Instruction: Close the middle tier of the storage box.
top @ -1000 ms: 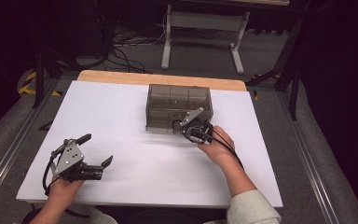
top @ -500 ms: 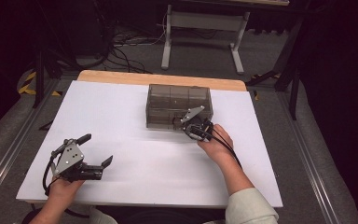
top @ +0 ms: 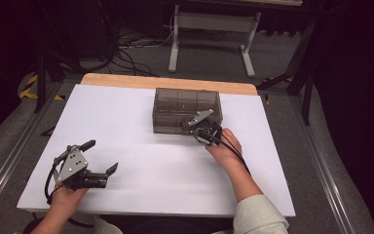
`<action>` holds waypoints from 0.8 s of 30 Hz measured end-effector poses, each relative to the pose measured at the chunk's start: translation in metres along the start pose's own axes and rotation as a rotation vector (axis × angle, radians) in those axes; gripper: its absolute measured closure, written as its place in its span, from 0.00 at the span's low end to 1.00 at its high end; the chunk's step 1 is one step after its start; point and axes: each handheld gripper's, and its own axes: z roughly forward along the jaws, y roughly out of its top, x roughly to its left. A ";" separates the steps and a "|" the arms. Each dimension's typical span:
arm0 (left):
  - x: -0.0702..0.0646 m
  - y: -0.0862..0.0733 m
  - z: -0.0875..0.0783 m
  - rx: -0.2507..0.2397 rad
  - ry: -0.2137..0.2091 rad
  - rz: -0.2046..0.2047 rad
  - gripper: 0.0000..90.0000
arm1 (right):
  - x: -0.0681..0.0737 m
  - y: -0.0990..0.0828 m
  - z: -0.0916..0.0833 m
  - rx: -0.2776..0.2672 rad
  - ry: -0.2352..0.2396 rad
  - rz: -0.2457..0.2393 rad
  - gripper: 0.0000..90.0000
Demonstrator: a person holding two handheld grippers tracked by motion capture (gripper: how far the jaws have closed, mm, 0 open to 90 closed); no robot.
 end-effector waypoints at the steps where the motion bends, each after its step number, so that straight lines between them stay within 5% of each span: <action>1: 0.000 0.000 0.000 0.000 0.000 0.000 0.00 | 0.000 0.000 0.000 -0.002 -0.001 0.001 1.00; 24: 0.000 0.000 0.000 0.003 -0.001 0.002 0.00 | -0.002 0.003 0.007 -0.012 -0.066 0.012 1.00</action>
